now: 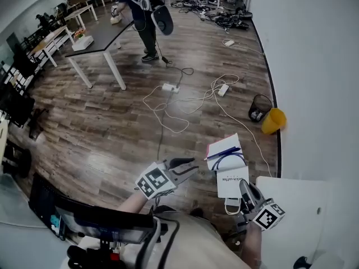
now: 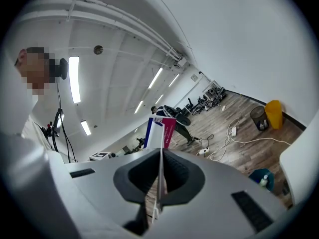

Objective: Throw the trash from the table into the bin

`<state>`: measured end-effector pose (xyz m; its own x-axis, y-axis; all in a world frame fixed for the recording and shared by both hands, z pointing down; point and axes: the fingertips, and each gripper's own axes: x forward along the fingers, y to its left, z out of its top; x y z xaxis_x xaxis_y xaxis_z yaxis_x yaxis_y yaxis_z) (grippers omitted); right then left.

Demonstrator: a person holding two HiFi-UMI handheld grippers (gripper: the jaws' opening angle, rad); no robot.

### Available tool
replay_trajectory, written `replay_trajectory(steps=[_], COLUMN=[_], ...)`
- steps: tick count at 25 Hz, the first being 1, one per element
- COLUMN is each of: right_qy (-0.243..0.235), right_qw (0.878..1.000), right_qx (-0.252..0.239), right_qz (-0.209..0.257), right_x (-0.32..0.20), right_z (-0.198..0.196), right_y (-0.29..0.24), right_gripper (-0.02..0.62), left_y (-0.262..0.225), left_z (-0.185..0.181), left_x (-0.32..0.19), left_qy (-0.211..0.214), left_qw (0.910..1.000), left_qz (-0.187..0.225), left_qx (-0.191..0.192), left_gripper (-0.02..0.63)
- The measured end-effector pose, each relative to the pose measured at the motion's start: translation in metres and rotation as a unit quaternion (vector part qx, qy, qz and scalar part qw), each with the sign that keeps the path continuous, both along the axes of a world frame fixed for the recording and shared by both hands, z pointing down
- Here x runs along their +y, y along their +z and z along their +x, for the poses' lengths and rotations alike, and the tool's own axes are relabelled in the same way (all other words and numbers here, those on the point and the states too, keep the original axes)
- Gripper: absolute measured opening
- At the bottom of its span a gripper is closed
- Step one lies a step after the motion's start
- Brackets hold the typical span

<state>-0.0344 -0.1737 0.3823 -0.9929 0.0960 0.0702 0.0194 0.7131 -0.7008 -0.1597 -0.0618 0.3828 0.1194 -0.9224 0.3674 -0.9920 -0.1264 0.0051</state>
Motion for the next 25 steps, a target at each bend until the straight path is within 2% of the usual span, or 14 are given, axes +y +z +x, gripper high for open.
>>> replay_trajectory(steps=[6, 12, 14, 18, 25], right_qy=[0.018, 0.007, 0.01, 0.022, 0.05], right_qw=[0.999, 0.999, 0.999, 0.998, 0.996], right_qx=[0.03, 0.034, 0.036, 0.049, 0.07], right_qz=[0.004, 0.012, 0.014, 0.015, 0.018], right_x=[-0.038, -0.014, -0.011, -0.017, 0.002], right_z=[-0.002, -0.026, -0.038, -0.075, -0.187], right_y=[0.011, 0.022, 0.021, 0.017, 0.011], right_gripper=[0.017, 0.017, 0.017, 0.017, 0.017], left_y=[0.003, 0.01, 0.013, 0.014, 0.012], left_z=[-0.007, -0.043, -0.064, -0.112, -0.235], left_x=[-0.023, -0.002, 0.001, -0.001, 0.014], left_qy=[-0.008, -0.038, -0.045, -0.046, -0.031], left_qw=[0.9995, 0.9988, 0.9986, 0.9989, 0.9994], left_qz=[-0.025, -0.01, -0.005, 0.006, 0.016], left_qx=[-0.015, -0.028, -0.027, -0.009, -0.004], left_gripper=[0.092, 0.047, 0.02, 0.014, 0.014])
